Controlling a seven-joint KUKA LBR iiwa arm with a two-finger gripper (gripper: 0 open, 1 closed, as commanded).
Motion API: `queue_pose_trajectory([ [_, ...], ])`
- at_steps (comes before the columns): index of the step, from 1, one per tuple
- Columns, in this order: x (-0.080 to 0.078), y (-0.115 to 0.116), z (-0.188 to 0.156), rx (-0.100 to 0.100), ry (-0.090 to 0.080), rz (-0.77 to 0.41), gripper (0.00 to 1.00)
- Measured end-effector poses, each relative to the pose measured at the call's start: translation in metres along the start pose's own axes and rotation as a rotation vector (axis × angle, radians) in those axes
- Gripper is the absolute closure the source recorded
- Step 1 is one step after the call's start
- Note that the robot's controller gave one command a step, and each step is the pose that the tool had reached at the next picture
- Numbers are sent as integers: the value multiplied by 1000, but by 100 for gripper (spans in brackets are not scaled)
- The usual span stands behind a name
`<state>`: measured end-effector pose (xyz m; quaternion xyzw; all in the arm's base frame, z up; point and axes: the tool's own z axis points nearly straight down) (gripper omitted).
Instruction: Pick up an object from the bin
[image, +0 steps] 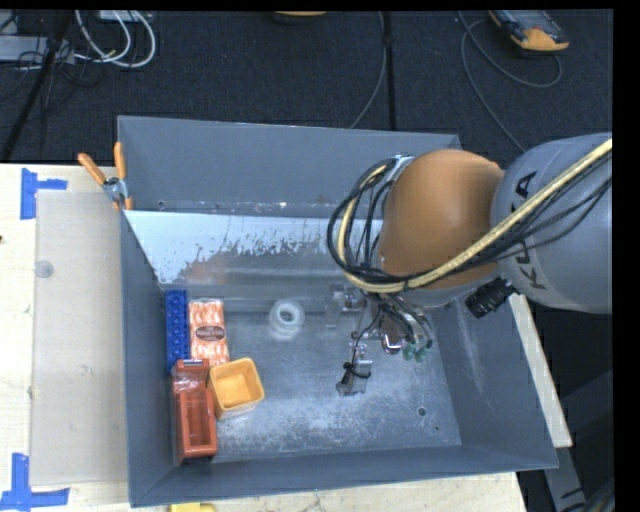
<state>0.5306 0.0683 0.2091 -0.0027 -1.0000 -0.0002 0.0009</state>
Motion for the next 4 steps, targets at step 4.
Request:
queue_pose_trajectory([
  [4, 4, 71, 53, -2, -6, -39, 0],
])
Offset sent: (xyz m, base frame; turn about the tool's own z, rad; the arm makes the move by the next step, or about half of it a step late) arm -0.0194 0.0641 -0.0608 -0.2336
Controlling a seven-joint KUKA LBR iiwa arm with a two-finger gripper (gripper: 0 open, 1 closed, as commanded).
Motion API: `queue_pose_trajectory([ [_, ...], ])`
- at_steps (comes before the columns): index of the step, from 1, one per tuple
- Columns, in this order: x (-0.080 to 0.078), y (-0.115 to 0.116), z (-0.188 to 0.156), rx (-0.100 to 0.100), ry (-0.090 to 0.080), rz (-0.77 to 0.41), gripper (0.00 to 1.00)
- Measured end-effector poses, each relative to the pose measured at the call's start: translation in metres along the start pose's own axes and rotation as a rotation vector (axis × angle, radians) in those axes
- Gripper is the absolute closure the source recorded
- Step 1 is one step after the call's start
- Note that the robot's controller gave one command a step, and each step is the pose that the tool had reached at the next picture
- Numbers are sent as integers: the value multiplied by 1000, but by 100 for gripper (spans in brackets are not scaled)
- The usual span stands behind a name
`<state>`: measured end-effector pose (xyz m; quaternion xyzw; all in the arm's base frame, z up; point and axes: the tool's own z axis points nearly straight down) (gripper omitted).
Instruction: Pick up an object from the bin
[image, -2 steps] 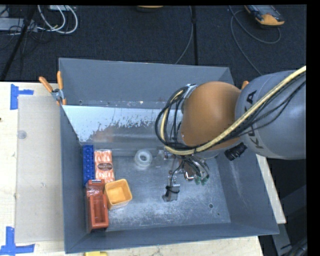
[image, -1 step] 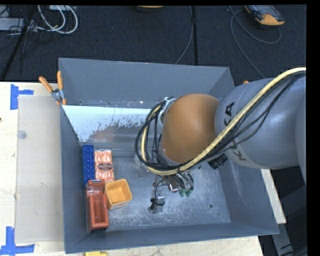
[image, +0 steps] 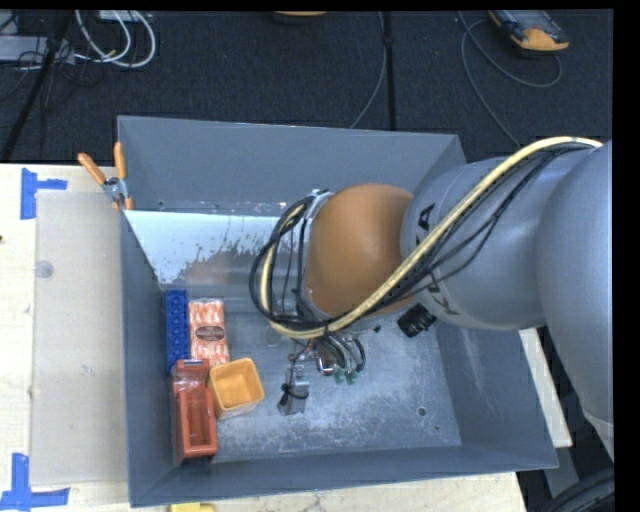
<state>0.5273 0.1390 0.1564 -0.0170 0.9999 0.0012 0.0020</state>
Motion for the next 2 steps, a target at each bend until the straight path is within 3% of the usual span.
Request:
queue_pose_trajectory([
  [1, 21, 33, 57, 2, 5, -227, 0],
  [2, -10, 27, 85, 1, -2, -421, 100],
])
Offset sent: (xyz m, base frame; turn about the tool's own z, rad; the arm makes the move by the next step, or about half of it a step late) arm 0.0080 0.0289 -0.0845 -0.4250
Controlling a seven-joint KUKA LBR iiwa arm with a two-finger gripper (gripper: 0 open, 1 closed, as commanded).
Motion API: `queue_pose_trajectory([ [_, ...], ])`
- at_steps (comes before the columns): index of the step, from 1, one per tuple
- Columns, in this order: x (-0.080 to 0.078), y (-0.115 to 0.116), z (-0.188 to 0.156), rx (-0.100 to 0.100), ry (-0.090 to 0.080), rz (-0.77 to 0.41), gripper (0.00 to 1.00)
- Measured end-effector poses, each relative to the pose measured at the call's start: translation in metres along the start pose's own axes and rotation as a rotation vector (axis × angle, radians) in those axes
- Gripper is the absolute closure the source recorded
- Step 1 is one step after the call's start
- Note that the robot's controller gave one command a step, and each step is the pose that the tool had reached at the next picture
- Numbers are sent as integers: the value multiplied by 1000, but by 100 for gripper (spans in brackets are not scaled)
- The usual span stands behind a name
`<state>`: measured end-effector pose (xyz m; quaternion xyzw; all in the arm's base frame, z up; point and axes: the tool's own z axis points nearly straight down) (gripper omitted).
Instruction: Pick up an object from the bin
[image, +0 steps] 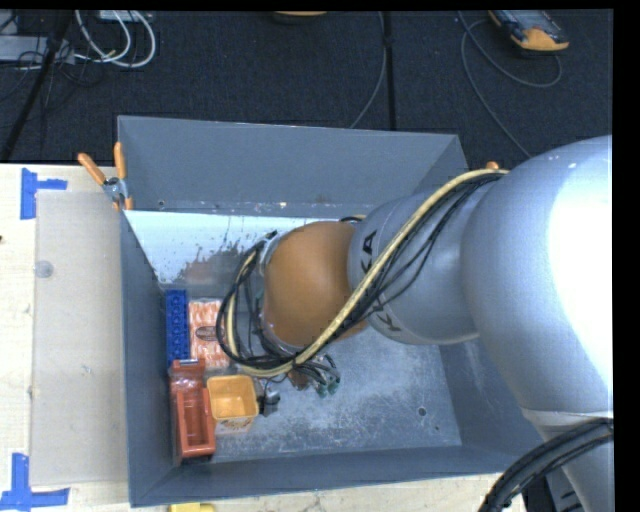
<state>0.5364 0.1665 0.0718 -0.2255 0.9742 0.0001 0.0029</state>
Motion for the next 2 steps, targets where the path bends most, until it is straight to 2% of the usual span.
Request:
queue_pose_trajectory([
  [1, 0, 0, 0, 0, 0, 0, 100],
  [2, -16, -5, -94, -1, 3, -21, 0],
])
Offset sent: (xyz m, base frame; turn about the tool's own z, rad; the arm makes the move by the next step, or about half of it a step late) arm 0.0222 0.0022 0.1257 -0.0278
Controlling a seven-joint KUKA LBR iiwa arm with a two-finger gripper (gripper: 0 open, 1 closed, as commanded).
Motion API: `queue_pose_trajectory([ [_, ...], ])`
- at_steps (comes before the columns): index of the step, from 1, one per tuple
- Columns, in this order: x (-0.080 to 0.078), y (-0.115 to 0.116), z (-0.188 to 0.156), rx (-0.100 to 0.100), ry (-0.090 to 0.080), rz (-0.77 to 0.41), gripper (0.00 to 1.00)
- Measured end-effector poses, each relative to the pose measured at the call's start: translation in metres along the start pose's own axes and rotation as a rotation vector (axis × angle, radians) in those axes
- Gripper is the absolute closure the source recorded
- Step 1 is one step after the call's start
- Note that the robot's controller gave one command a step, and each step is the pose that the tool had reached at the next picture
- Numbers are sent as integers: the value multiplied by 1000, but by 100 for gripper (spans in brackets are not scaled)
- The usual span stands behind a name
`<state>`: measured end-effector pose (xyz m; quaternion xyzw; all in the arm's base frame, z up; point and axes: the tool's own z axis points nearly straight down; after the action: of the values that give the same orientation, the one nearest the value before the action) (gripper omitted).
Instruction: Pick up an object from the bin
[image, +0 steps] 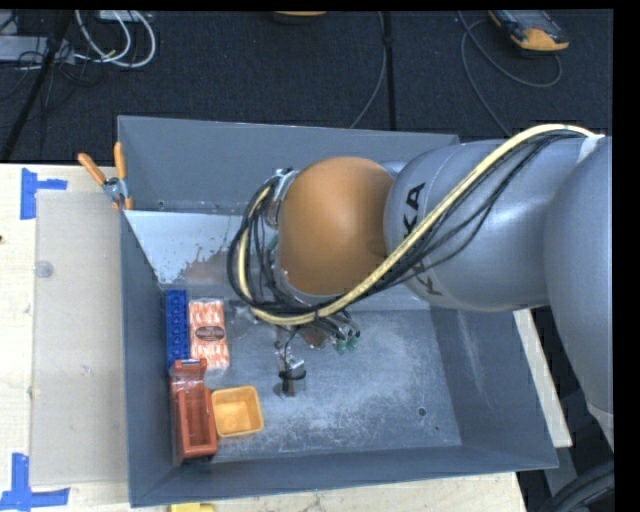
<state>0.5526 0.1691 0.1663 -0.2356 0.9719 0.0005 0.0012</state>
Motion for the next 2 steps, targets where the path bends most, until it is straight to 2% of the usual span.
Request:
queue_pose_trajectory([
  [1, -8, -3, -35, 3, -12, -5, 0],
  [2, 13, 18, -10, 1, -3, 43, 0],
])
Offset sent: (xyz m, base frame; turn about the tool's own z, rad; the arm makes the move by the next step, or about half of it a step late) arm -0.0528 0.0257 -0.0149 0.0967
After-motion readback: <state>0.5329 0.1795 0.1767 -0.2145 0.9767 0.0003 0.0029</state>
